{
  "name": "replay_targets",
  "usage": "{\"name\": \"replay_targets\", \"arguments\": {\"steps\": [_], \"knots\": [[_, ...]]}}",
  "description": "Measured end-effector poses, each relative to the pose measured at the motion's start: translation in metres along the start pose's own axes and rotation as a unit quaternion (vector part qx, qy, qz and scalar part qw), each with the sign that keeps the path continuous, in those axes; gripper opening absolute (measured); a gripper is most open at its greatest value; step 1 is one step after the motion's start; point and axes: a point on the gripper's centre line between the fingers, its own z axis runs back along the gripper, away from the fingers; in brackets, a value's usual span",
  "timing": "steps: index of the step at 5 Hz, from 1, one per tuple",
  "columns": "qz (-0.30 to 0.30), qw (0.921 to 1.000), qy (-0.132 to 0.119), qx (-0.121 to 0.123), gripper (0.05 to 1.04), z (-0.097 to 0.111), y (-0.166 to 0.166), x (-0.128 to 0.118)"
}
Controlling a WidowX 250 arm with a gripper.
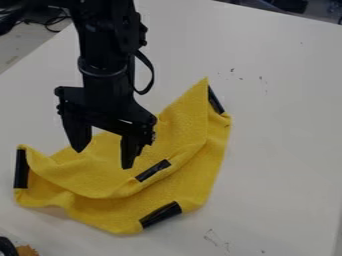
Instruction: Unfold the cloth from top left to bottom right
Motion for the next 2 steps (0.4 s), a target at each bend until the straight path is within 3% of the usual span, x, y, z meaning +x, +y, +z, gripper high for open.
{"name": "replay_targets", "arguments": {"steps": [1,2], "knots": [[0.0,0.9999,0.011,0.001,1.0,-0.005,-0.001,-0.001],[-0.017,0.9998,0.005,0.0,1.0,-0.011,-0.012,0.012]]}}
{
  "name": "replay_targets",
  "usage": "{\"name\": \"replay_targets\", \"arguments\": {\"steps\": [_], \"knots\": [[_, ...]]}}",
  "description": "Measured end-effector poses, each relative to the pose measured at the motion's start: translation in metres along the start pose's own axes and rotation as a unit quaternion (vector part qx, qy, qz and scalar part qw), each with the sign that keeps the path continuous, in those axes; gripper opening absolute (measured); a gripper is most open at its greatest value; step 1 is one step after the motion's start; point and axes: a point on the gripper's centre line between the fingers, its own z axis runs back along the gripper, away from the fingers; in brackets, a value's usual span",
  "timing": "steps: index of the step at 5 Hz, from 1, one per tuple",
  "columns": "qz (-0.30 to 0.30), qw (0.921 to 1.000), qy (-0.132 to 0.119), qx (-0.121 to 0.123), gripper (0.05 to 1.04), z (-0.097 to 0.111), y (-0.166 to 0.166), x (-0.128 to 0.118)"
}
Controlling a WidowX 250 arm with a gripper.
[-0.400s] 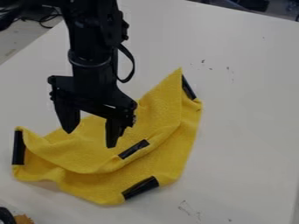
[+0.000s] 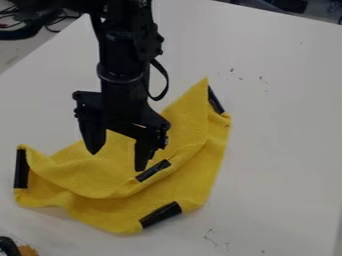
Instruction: Unfold the cloth from top left to bottom right
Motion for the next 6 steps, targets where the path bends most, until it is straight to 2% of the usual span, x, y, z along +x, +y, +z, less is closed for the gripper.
{"name": "replay_targets", "arguments": {"steps": [1,2,3,4,6], "knots": [[-0.001,0.9998,-0.016,-0.007,1.0,-0.008,-0.01,0.013],[-0.003,0.9989,-0.037,-0.028,1.0,-0.023,-0.02,0.026],[-0.007,0.9982,-0.038,-0.046,1.0,-0.043,-0.028,0.028],[-0.007,0.9979,-0.038,-0.051,1.0,-0.054,-0.025,0.032],[-0.013,0.998,-0.018,-0.058,0.989,-0.065,-0.024,0.032]]}}
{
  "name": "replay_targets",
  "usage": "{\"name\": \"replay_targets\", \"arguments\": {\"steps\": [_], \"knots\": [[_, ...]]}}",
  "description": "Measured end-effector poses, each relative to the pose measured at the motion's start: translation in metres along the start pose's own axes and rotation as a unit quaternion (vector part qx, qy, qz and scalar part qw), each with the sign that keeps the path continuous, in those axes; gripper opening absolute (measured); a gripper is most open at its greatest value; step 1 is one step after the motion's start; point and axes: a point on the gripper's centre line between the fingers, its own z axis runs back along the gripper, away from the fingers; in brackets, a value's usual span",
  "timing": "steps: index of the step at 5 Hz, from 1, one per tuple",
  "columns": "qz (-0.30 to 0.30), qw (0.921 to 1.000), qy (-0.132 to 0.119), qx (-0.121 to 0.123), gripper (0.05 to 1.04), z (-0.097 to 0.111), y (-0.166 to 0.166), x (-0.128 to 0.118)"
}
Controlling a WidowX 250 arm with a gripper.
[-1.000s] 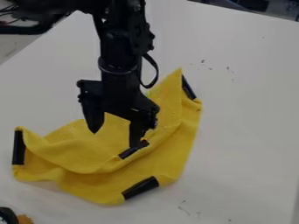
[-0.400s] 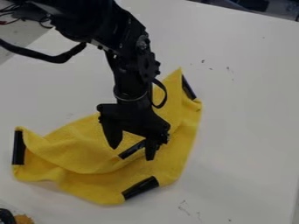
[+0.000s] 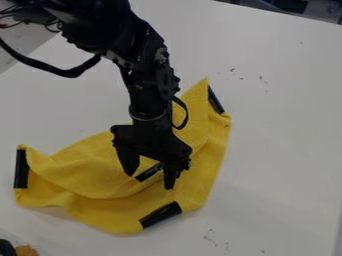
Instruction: Unfold the cloth from top left to bottom right
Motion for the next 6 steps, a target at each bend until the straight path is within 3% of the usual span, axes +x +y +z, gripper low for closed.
{"name": "replay_targets", "arguments": {"steps": [1,3,4,6], "knots": [[-0.002,1.0,0.007,-0.006,0.911,-0.005,0.002,0.001],[-0.008,0.9999,0.008,-0.01,0.325,-0.008,0.002,0.003],[0.001,0.9997,0.023,-0.005,0.145,-0.005,0.004,0.001],[0.006,0.9987,0.008,0.049,0.079,0.048,0.002,0.02]]}}
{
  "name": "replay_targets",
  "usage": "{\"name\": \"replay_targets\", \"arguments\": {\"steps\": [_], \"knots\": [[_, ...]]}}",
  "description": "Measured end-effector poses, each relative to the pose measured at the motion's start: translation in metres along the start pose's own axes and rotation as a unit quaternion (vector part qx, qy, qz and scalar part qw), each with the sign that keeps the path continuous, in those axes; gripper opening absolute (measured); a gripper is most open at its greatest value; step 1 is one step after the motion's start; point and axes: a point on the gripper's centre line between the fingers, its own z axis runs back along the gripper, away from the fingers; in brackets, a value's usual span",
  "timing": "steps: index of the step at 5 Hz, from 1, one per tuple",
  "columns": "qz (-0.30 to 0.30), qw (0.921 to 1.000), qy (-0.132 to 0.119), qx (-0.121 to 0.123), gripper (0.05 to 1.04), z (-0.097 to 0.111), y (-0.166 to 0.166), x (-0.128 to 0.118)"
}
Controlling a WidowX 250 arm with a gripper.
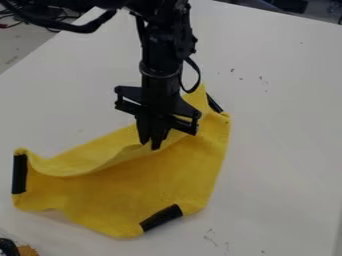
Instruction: Unfold the cloth from top left to bottom right
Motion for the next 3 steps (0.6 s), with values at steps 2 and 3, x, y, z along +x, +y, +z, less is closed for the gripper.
{"name": "replay_targets", "arguments": {"steps": [2,3], "knots": [[-0.048,0.9979,-0.043,0.007,0.079,0.003,0.055,0.058],[-0.073,0.996,-0.05,0.0,0.079,-0.018,0.091,0.089]]}}
